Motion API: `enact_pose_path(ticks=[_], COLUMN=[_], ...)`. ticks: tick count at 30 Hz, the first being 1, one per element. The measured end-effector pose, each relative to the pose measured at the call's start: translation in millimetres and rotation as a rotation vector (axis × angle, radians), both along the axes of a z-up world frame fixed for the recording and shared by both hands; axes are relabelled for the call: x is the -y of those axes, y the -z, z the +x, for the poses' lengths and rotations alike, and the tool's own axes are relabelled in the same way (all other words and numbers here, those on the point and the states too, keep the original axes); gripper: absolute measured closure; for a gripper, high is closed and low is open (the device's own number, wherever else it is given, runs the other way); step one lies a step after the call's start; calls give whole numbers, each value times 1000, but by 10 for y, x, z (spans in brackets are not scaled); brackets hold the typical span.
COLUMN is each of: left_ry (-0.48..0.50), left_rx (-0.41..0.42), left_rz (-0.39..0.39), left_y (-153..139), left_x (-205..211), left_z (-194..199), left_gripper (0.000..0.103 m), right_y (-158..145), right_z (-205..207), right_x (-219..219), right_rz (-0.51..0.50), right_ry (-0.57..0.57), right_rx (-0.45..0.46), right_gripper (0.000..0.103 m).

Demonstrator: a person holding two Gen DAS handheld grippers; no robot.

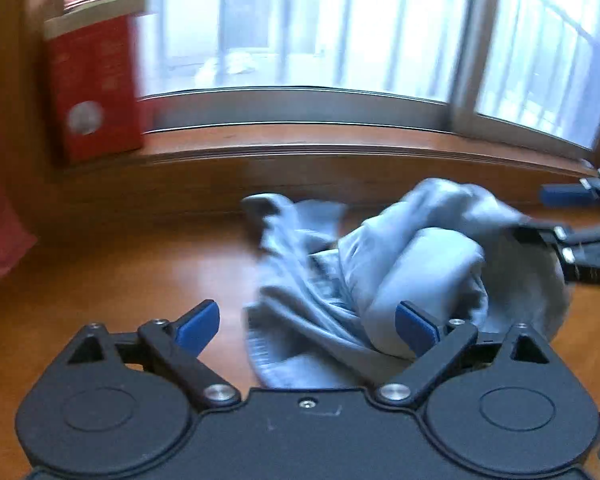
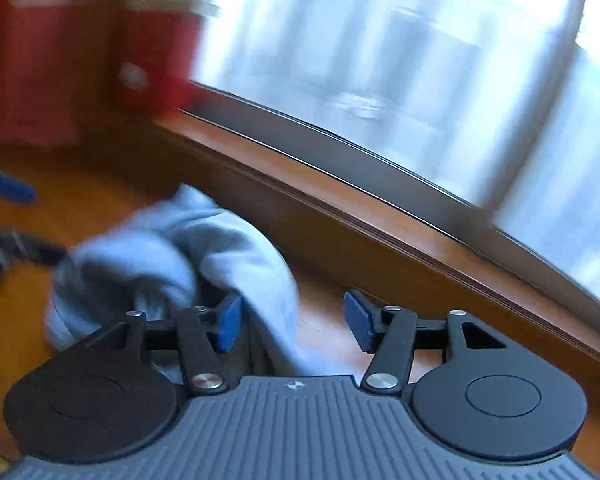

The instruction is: Fold clothes

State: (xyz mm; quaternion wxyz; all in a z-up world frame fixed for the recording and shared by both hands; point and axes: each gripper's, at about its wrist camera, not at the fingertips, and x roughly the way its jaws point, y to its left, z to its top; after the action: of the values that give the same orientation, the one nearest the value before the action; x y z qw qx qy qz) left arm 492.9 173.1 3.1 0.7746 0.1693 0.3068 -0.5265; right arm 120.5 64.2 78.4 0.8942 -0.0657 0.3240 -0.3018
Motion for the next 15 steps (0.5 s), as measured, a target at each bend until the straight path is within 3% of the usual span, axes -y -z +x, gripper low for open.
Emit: enact_pose_path(ticks=[1, 3, 7, 11, 15], left_ry=[-2, -4, -28, -62, 59], left_rx=[0, 0, 45, 15, -26], left_rz=[-1, -1, 40, 84, 82], left_y=[-13, -34, -58, -73, -156], left_x=[92, 268, 447, 581, 792], left_z=[-93, -235, -441, -387, -486], left_gripper=[7, 7, 7, 7, 4], right_y=[38, 99, 265, 477, 638], right_z=[-224, -726, -1391, -1537, -1612], right_x=[26, 91, 319, 464, 392], right_rz=[-5, 71, 287, 505, 630], right_ry=[28, 104, 227, 304, 375], right_rx=[-1, 51, 164, 251, 295], right_gripper=[41, 24, 23, 23, 23])
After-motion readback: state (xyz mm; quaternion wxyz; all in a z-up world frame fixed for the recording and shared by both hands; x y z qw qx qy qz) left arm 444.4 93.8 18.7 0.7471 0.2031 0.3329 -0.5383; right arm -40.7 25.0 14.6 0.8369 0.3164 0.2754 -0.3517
